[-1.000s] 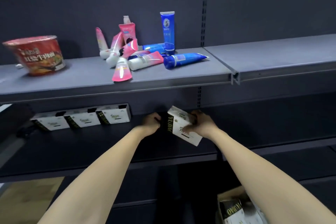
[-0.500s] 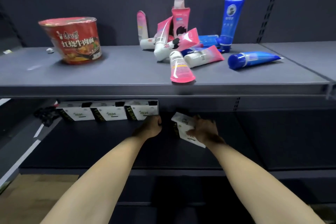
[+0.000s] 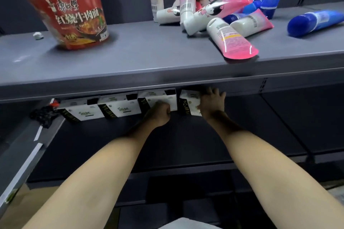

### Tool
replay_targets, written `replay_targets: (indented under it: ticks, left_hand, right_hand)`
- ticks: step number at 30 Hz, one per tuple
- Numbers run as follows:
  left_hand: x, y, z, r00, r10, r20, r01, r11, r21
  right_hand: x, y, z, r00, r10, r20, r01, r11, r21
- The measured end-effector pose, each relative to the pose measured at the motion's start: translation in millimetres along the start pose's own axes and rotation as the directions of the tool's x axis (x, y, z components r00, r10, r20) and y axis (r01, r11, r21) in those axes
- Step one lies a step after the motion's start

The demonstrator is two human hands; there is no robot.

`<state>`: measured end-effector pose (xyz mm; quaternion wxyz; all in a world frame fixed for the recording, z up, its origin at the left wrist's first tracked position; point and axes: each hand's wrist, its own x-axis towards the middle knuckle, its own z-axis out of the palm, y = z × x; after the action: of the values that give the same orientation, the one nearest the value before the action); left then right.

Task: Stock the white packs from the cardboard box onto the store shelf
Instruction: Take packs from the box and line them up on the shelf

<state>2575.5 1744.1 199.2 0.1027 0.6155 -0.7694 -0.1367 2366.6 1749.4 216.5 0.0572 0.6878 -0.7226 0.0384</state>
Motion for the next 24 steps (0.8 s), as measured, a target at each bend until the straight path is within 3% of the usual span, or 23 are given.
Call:
replay_targets:
  ticks: [6,11,14,17,20,24]
  left_hand:
    - [4.2,-16.5,1.4,0.997,0.065,0.042,-0.065,0.998,0.004]
    - [4.2,-30.8,-1.1,0.996,0.082,0.04,-0.082,0.997,-0.006]
    - [1.9,-32.1,-2.8,0.997,0.072,0.039,-0.072,0.997,-0.021]
    - [-1.5,-28.2,-2.5,0.997,0.074,0.033,-0.073,0.997,-0.04]
    - [-4.9,-19.1,-0.8,0.997,0.067,0.027,-0.065,0.996,-0.065]
    - [-10.3,4.6,2.3,0.995,0.093,0.035,-0.09,0.993,-0.077]
  right_hand:
    - [11.7,-33.7,13.5,0.994,0.106,0.002,-0.105,0.979,0.176]
    - [23.1,-38.5,14.1,0.992,0.103,-0.071,-0.097,0.992,0.075]
    - [19.9,-46.9,14.4,0.984,0.155,-0.087,-0.141,0.98,0.143]
    - [13.7,-47.9,13.2,0.995,0.095,-0.008,-0.092,0.978,0.189]
    - [5.9,-36.6,14.4,0.997,0.006,0.074,-0.032,0.938,0.346]
    - [-20.8,-15.5,6.3,1.0,-0.025,-0.004,0.024,0.87,0.492]
